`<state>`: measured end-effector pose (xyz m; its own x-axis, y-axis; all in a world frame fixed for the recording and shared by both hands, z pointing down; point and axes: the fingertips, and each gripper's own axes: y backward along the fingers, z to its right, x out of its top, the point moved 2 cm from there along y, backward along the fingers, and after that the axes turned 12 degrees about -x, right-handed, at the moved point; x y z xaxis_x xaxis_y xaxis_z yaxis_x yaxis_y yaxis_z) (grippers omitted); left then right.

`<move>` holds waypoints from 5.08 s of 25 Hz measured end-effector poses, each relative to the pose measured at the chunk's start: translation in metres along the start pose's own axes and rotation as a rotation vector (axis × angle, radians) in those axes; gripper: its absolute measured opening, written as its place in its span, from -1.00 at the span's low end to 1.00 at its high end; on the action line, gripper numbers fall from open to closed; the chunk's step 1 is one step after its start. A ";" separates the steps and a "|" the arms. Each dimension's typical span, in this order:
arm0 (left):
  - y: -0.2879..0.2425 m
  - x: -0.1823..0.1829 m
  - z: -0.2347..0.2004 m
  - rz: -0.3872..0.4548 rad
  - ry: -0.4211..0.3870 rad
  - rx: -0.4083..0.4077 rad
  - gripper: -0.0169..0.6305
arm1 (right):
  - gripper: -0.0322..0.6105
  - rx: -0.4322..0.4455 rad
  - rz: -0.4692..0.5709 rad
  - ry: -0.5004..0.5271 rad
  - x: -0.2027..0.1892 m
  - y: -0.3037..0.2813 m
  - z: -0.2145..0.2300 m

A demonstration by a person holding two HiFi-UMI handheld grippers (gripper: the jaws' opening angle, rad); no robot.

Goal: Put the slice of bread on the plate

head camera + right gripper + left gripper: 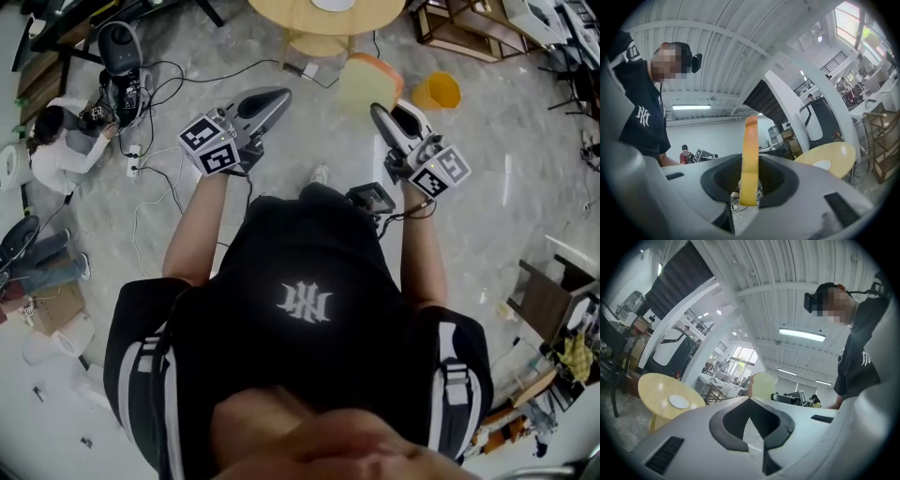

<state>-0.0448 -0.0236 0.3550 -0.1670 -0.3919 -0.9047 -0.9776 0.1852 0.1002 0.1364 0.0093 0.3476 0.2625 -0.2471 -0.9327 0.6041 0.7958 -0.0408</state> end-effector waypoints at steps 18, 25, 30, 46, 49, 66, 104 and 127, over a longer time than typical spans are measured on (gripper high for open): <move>-0.044 0.011 -0.044 -0.041 -0.005 0.044 -0.92 | -0.60 0.049 -0.010 -0.045 0.008 -0.026 0.063; -0.045 0.015 -0.079 -0.032 0.016 0.025 -0.92 | -0.60 0.021 -0.031 -0.046 0.007 -0.049 0.080; -0.056 0.025 -0.126 -0.037 0.031 -0.011 -0.92 | -0.60 -0.008 -0.042 -0.041 0.015 -0.084 0.104; -0.101 0.082 -0.285 -0.065 0.111 -0.113 -0.92 | -0.60 -0.114 -0.046 -0.058 0.063 -0.222 0.188; -0.105 0.097 -0.307 -0.063 0.108 -0.141 -0.92 | -0.60 -0.135 -0.042 -0.049 0.075 -0.243 0.197; -0.125 0.104 -0.382 -0.072 0.118 -0.137 -0.92 | -0.60 -0.203 -0.078 -0.080 0.084 -0.283 0.253; -0.138 -0.026 -0.491 -0.138 0.170 0.054 -0.92 | -0.61 -0.086 -0.459 -0.635 -0.120 -0.347 0.372; -0.138 -0.027 -0.483 -0.117 0.170 0.028 -0.92 | -0.59 -0.117 -0.679 -0.537 -0.140 -0.358 0.374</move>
<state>0.0331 -0.4739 0.5660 -0.0743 -0.5585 -0.8261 -0.9880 0.1538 -0.0152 0.1644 -0.4480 0.6272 0.2107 -0.8923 -0.3994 0.6854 0.4261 -0.5905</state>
